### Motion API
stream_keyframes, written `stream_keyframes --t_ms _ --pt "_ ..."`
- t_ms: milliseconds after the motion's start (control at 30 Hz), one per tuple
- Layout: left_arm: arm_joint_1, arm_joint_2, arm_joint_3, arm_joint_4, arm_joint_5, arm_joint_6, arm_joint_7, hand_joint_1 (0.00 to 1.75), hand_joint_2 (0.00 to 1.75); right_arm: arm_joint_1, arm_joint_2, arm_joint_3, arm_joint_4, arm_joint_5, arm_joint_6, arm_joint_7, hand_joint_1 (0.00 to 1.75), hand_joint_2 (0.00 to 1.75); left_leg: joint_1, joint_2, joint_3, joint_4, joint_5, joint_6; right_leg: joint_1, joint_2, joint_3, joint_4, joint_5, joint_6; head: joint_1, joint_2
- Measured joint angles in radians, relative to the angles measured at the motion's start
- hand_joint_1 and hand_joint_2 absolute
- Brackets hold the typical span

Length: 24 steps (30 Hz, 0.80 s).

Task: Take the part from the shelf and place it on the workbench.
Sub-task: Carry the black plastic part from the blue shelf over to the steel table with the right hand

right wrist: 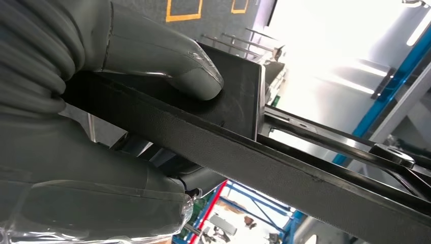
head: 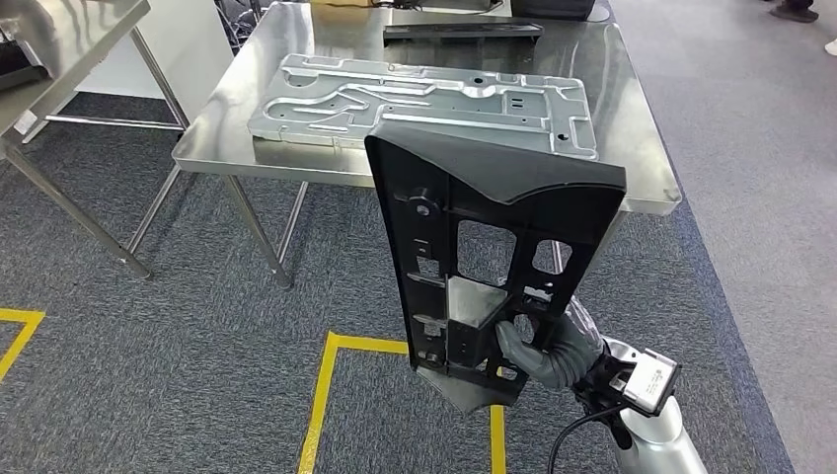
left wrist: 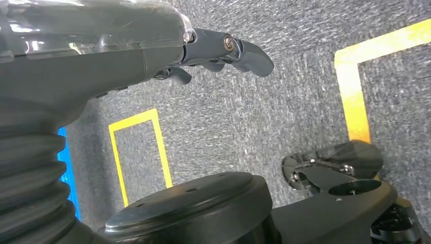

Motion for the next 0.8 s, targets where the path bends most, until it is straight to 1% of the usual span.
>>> stream_keyframes --t_ms 33,67,100,167,200,233,267,300,367,400,433,467,500,533,567,600,633,667,733,767,800 --pt "0.001 0.000 0.000 0.000 0.000 -0.001 0.001 0.00 1.75 0.000 0.000 0.000 0.001 0.000 0.000 0.000 1.75 1.75 0.000 -0.001 0.009 0.002 -0.010 -0.005 -0.003 -0.001 0.023 -0.063 0.041 0.002 0.000 0.000" --pt "0.002 0.000 0.000 0.000 -0.001 -0.001 0.001 0.00 1.75 0.000 0.000 0.000 0.000 0.001 0.000 0.000 1.75 1.75 -0.001 -0.001 0.013 0.006 -0.020 -0.011 -0.002 -0.002 0.044 -0.120 0.064 0.000 0.000 0.000" --pt "0.003 0.000 0.000 0.000 -0.001 -0.002 0.000 0.00 1.75 0.000 0.000 0.000 0.000 0.002 0.000 0.001 1.75 1.75 -0.003 -0.001 0.014 0.008 -0.028 -0.017 -0.001 -0.002 0.056 -0.155 0.072 -0.003 0.000 0.000" --pt "0.002 0.000 0.000 0.000 -0.001 -0.002 0.000 0.00 1.75 0.000 0.000 -0.001 0.000 0.003 0.000 0.002 1.75 1.75 -0.006 0.000 0.014 0.008 -0.038 -0.028 0.003 0.002 0.063 -0.172 0.057 -0.017 0.000 0.000" --pt "0.002 0.000 0.000 0.000 -0.001 -0.002 0.000 0.00 1.75 0.000 0.000 -0.001 0.000 0.003 0.000 0.002 1.75 1.75 -0.005 0.002 0.018 0.006 -0.042 -0.034 0.002 0.003 0.065 -0.172 0.053 -0.024 0.000 0.000" --pt "0.001 0.000 0.000 0.000 -0.001 -0.002 0.000 0.00 1.75 -0.001 0.000 -0.001 -0.001 0.003 0.000 0.001 1.75 1.75 -0.003 0.002 0.020 0.016 -0.049 -0.039 0.001 0.004 0.071 -0.174 0.048 -0.031 0.000 0.000" --pt "0.000 0.000 0.000 0.000 -0.001 -0.002 0.000 0.00 1.75 -0.002 -0.001 -0.001 -0.002 0.003 0.000 0.001 1.75 1.75 -0.002 0.003 0.013 0.041 -0.061 -0.044 0.000 0.004 0.078 -0.177 0.043 -0.037 0.000 0.000" --pt "-0.001 0.000 0.000 0.000 0.000 -0.002 -0.002 0.00 1.75 -0.003 -0.001 -0.001 -0.002 0.003 0.001 0.001 1.75 1.75 -0.001 0.003 -0.008 0.091 -0.082 -0.048 -0.001 0.003 0.087 -0.179 0.038 -0.043 0.000 0.000" --pt "-0.007 0.001 0.000 0.000 0.002 -0.002 -0.007 0.00 1.75 -0.004 -0.001 -0.001 -0.002 0.003 0.002 0.001 1.75 1.75 -0.001 0.004 -0.090 0.236 -0.130 -0.054 0.002 0.000 0.102 -0.179 0.024 -0.050 0.000 0.000" --pt "-0.011 0.001 0.001 0.000 0.004 -0.002 -0.010 0.00 1.75 -0.003 -0.001 0.000 -0.002 0.003 0.002 0.001 1.75 1.75 -0.001 0.004 -0.130 0.296 -0.140 -0.055 0.003 -0.001 0.110 -0.179 0.017 -0.051 0.000 0.000" --pt "-0.015 0.001 0.001 0.000 0.005 -0.002 -0.011 0.00 1.75 -0.003 -0.001 0.000 -0.002 0.003 0.003 0.001 1.75 1.75 -0.001 0.004 -0.153 0.320 -0.129 -0.053 0.005 -0.001 0.121 -0.179 0.009 -0.051 0.000 0.000" --pt "-0.017 0.001 0.001 0.000 0.006 -0.002 -0.012 0.00 1.75 -0.003 -0.001 0.000 -0.002 0.003 0.004 0.001 1.75 1.75 -0.002 0.004 -0.156 0.302 -0.096 -0.049 0.006 0.000 0.133 -0.179 0.001 -0.051 0.000 0.000" --pt "-0.016 0.001 0.001 0.000 0.006 -0.002 -0.011 0.00 1.75 -0.003 -0.001 0.000 -0.002 0.003 0.005 0.001 1.75 1.75 -0.003 0.004 -0.144 0.248 -0.046 -0.043 0.007 0.001 0.146 -0.179 -0.008 -0.050 0.000 0.000" --pt "-0.014 0.001 0.001 0.000 0.005 -0.002 -0.011 0.00 1.75 -0.003 -0.001 0.000 -0.002 0.003 0.005 0.001 1.75 1.75 -0.005 0.004 -0.123 0.183 0.001 -0.036 0.007 0.002 0.159 -0.181 -0.017 -0.048 0.000 0.000" --pt "-0.011 0.001 0.001 0.000 0.005 -0.002 -0.010 0.00 1.75 -0.004 -0.001 0.000 -0.002 0.003 0.006 0.001 1.75 1.75 -0.009 0.004 -0.106 0.127 0.033 -0.029 0.008 0.003 0.168 -0.182 -0.024 -0.045 0.000 0.000" --pt "-0.009 0.001 0.001 0.000 0.004 -0.002 -0.010 0.00 1.75 -0.004 -0.001 0.000 -0.002 0.003 0.006 0.001 1.75 1.75 -0.013 0.005 -0.091 0.083 0.046 -0.021 0.009 0.004 0.173 -0.183 -0.028 -0.039 0.000 0.000" --pt "-0.007 0.001 0.001 0.000 0.004 -0.002 -0.010 0.00 1.75 -0.003 -0.001 0.000 -0.002 0.003 0.006 0.001 1.75 1.75 -0.016 0.005 -0.084 0.061 0.043 -0.016 0.009 0.004 0.175 -0.186 -0.029 -0.033 0.000 0.000" --pt "-0.007 0.002 0.001 0.000 0.003 -0.002 -0.010 0.00 1.75 -0.003 -0.001 0.000 -0.001 0.003 0.007 0.001 1.75 1.75 -0.018 0.005 -0.081 0.049 0.037 -0.011 0.011 0.004 0.176 -0.186 -0.026 -0.025 0.000 0.000" --pt "-0.006 0.001 0.001 0.000 0.002 -0.002 -0.010 0.00 1.75 -0.004 -0.001 0.000 -0.002 0.003 0.008 0.001 1.75 1.75 -0.013 0.002 -0.064 0.028 0.033 -0.001 0.010 0.004 0.177 -0.177 -0.020 -0.013 0.000 0.000" --pt "-0.005 0.001 0.001 0.000 0.001 -0.002 -0.010 0.00 1.75 -0.006 -0.001 0.000 -0.002 0.003 0.008 0.001 1.75 1.75 -0.011 0.001 -0.051 0.019 0.032 0.005 0.010 0.004 0.170 -0.157 -0.024 -0.009 0.000 0.000" --pt "-0.003 0.001 0.001 0.000 0.000 -0.002 -0.010 0.00 1.75 -0.009 0.001 -0.001 -0.002 0.002 0.008 0.000 1.75 1.75 -0.009 0.000 -0.038 0.011 0.029 0.010 0.009 0.004 0.150 -0.122 -0.037 -0.006 0.000 0.000"
